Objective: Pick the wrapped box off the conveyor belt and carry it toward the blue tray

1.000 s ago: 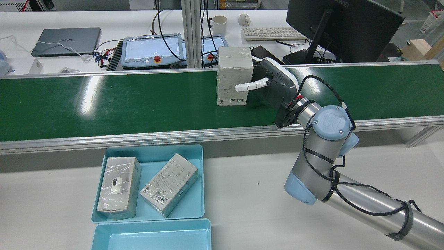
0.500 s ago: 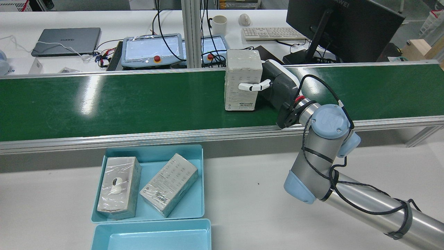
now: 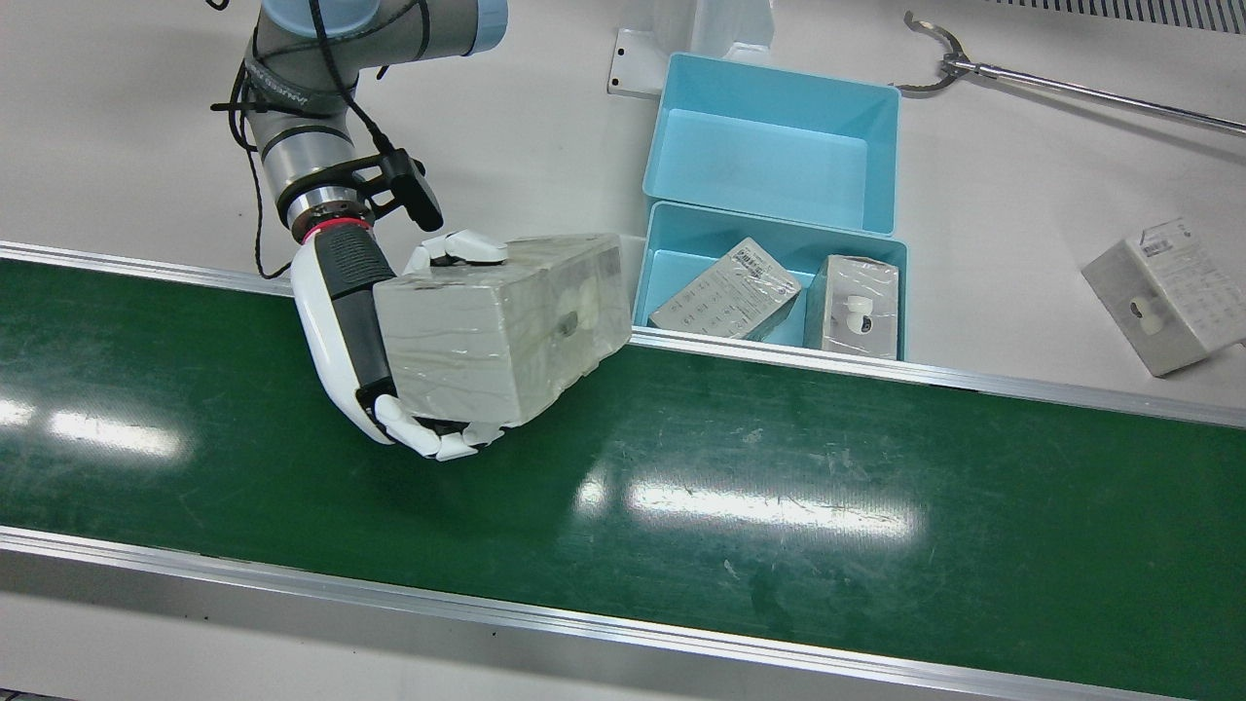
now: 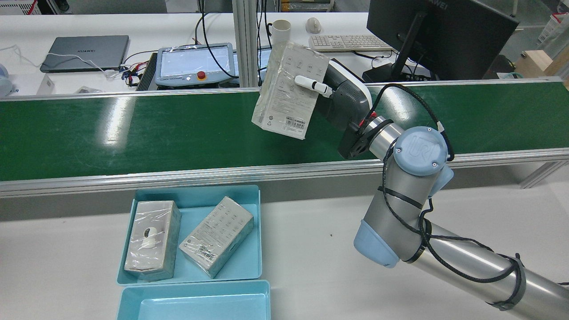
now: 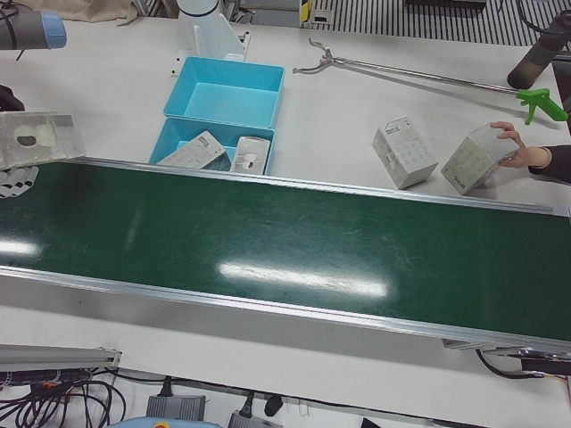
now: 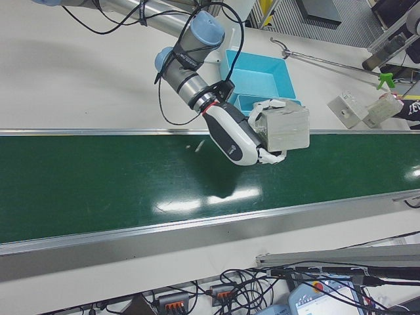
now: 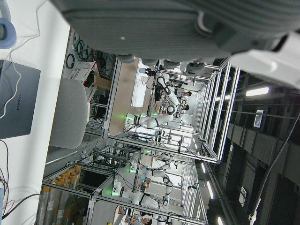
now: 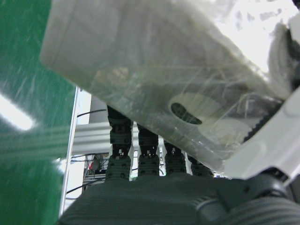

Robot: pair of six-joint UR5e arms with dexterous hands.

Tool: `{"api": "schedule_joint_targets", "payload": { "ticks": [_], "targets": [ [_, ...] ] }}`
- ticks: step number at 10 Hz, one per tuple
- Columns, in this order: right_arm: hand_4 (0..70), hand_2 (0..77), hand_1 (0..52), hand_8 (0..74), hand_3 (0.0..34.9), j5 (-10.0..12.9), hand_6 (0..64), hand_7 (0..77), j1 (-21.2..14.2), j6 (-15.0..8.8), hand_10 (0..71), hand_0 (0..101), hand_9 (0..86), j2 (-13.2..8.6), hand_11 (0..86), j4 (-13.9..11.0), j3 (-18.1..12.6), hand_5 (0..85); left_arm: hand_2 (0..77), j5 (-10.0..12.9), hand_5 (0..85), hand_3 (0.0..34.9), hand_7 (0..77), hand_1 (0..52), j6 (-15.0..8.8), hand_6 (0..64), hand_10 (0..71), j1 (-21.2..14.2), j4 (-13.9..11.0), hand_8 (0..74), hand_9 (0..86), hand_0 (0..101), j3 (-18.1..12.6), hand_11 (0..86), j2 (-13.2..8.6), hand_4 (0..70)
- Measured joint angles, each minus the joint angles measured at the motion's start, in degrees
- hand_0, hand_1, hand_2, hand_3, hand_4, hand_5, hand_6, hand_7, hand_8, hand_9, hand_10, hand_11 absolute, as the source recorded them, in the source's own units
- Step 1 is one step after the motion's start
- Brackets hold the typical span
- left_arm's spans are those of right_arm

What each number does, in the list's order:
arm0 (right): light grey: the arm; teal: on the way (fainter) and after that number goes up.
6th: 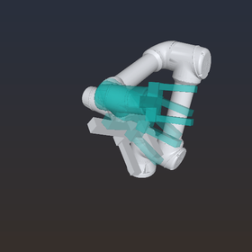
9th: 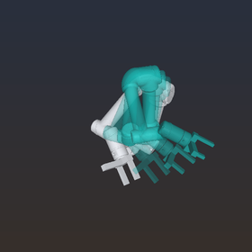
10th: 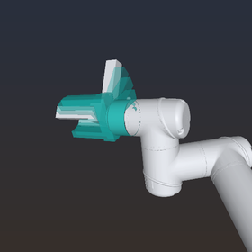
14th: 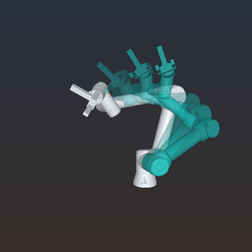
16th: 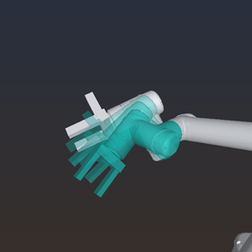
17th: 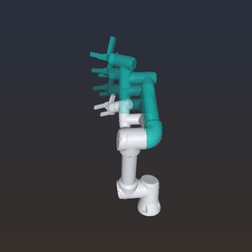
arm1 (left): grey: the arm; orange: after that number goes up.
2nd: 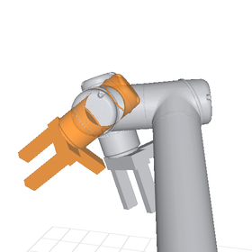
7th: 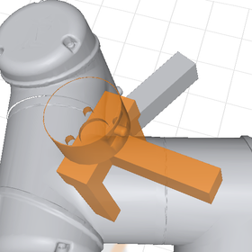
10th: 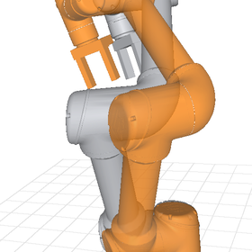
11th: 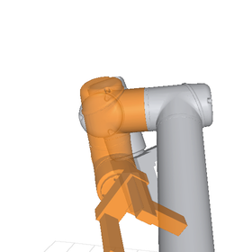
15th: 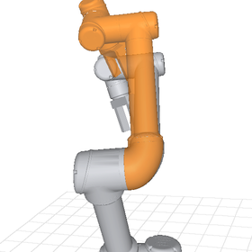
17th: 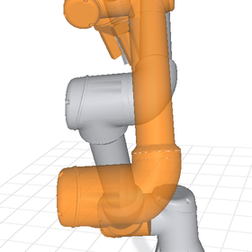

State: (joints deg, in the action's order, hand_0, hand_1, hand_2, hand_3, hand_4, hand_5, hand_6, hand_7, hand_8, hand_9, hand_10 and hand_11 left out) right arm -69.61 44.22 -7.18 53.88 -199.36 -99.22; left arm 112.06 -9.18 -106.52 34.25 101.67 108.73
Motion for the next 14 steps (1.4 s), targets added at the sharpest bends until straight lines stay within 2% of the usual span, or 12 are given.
{"api": "schedule_joint_targets", "payload": {
  "ticks": [1,2,3,4,7,9,10,11,12,13,14],
  "targets": [
    [21.3,36.0,3.8,59.4,0.0,0.03,42.0,42.0,-1.97,-0.02,56.2,43,60.5,-1.43,69.3,-1.04,-0.97,55.1,1.1,0.0,1.1,0.0,0.5,0.0,0.0,0.5,0.5,0.0,0.0,0.5,0.0,0,0.0,0.5,0.0,0.0],
    [21.3,38.2,0.5,59.4,0.0,0.03,42.5,43.1,-4.0,-0.08,56.2,45,60.5,-3.31,69.3,-2.7,-1.52,56.2,0.5,0.0,1.1,0.0,0.5,0.0,0.0,0.5,0.5,0.0,0.0,0.5,0.0,0,0.0,0.5,0.0,0.0],
    [21.3,38.2,0.5,60.5,0.0,0.02,42.5,43.1,-6.1,-0.41,55.1,45,62.2,-5.53,72.0,-4.52,-1.87,56.2,0.5,0.0,1.1,0.0,0.5,0.0,0.0,0.5,0.5,0.0,0.0,0.5,0.0,0,0.0,0.5,0.0,0.0],
    [21.3,39.8,0.5,61.1,0.0,0.03,42.5,43.6,-7.94,-0.94,53.5,46,63.3,-7.34,70.4,-5.8,-2.02,56.7,1.1,0.0,1.1,0.0,0.5,0.0,0.0,0.5,0.0,0.0,0.0,0.5,0.0,0,0.0,0.5,0.0,0.0],
    [21.3,40.4,0.0,61.6,0.0,-0.08,42.5,43.6,-12.37,-2.47,51.8,46,64.4,-10.62,70.4,-7.07,-2.48,56.7,1.1,0.0,1.1,0.0,0.5,0.0,0.0,0.5,0.5,0.0,0.0,0.5,0.0,0,0.0,0.5,0.0,0.0],
    [21.3,38.7,0.5,59.4,0.0,-0.4,42.0,45.3,-13.76,-2.7,35.5,46,64.4,-11.22,53.5,-7.06,-3.21,57.8,1.1,0.0,1.1,0.0,0.5,0.0,0.0,0.5,0.0,0.0,0.0,0.5,0.0,0,0.0,0.5,0.0,0.0],
    [23.5,38.7,0.5,44.2,0.0,-0.7,32.7,42.5,-14.14,-2.73,12.5,49,49.1,-11.61,34.9,-6.97,-3.38,50.2,1.1,0.0,1.1,0.0,0.5,0.0,0.0,0.5,0.5,0.0,0.0,0.5,0.0,0,0.0,0.5,0.0,0.0],
    [23.5,38.7,0.5,44.2,0.0,-1.3,32.7,42.5,-14.34,-2.75,12.5,49,49.1,-12.17,34.9,-6.93,-3.38,50.2,1.1,0.0,1.1,0.0,0.5,0.0,0.0,0.5,0.5,0.0,0.0,0.5,0.0,0,0.0,0.5,0.0,0.0],
    [18.0,38.7,0.5,37.1,0.0,-1.96,25.1,37.6,-14.46,-2.75,0.0,50,42.5,-12.73,25.6,-6.91,-3.34,42.0,1.1,0.0,1.1,0.0,0.5,0.0,0.0,0.5,0.5,0.0,0.0,0.5,0.5,0,0.0,0.5,0.0,0.0],
    [18.5,38.7,0.5,28.4,0.0,-2.36,16.4,29.5,-14.56,-2.75,0.0,49,36.5,-13.07,8.2,-6.91,-3.31,28.9,1.1,0.0,1.1,0.0,0.5,0.0,0.0,0.5,0.5,0.0,0.0,0.5,0.5,0,0.0,0.5,0.0,0.0],
    [19.1,1.6,16.4,3.3,2.9,-2.61,12.5,18.0,-14.65,-2.76,0.0,49,18.5,-13.25,1.1,-6.94,-3.29,24.5,1.1,0.0,1.1,0.0,0.5,0.0,0.0,0.5,0.5,0.0,0.0,0.5,0.0,0,0.0,0.5,0.0,0.0]
  ]
}}
